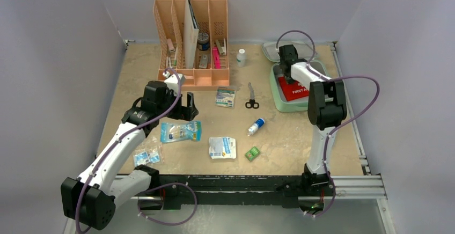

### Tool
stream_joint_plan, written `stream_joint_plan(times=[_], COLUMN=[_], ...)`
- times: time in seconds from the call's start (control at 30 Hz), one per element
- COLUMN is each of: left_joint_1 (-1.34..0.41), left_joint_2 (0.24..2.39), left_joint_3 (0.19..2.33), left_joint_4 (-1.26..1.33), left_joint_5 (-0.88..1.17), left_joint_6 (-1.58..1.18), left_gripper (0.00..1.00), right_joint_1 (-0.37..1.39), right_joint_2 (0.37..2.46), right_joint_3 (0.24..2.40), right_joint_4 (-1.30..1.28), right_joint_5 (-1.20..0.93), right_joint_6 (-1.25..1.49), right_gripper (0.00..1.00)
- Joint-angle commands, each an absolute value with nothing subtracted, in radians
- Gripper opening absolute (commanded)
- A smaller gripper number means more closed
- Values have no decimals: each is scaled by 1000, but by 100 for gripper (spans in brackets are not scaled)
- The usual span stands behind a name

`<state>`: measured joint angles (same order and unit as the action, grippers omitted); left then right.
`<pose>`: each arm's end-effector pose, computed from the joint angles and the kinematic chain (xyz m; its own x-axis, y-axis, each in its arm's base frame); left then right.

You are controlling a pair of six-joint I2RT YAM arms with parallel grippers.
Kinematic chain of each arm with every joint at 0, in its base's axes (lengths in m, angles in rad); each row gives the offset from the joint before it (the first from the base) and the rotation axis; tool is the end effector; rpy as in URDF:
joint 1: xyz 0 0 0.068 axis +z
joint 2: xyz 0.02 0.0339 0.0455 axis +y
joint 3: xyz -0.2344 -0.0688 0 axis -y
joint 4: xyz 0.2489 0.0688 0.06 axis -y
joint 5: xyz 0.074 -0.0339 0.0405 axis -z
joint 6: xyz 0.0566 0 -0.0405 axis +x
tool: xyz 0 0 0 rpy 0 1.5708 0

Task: Organize the medicine kit
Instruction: Adjust the medicine pouch in the medicine box.

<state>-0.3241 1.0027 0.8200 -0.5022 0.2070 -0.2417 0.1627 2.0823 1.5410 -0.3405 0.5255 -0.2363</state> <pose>0.2330 -0.0906 0.2430 -0.6929 -0.0143 -0.7208 0.3056 0.8997 -0.3116 0.4557 0.0460 0.1462 -0.7814 -0.3335 -0.5274 -0.0086 0.8509 -0.5253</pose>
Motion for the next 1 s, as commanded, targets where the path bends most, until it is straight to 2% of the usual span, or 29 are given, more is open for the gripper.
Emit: stream_joint_plan(times=[0.0, 0.1, 0.27, 0.4, 0.57, 0.7, 0.97], left_joint_1=[-330, -331, -331, -331, -331, -331, -331], left_joint_2=[1010, 1010, 1006, 1005, 1003, 1003, 1017], left_joint_3=[820, 821, 821, 822, 821, 818, 819], left_joint_4=[-490, -491, -490, -486, -486, -486, -487], left_joint_5=[199, 202, 203, 214, 219, 219, 213], left_joint_6=[-218, -218, -218, -219, -221, -220, -216], left_gripper=[90, 90, 90, 90, 90, 89, 89], right_joint_1=[135, 134, 135, 136, 135, 137, 137], right_joint_2=[2064, 2039, 1970, 1900, 1888, 1939, 2006], right_joint_3=[1615, 1649, 1660, 1595, 1523, 1541, 1544], right_joint_4=[-344, -431, -564, -560, -512, -530, -497], right_joint_5=[551, 453, 291, 176, 160, 142, 149], right_joint_6=[-219, -188, -124, -69, -64, -68, -74], right_gripper=[45, 48, 62, 74, 75, 79, 79])
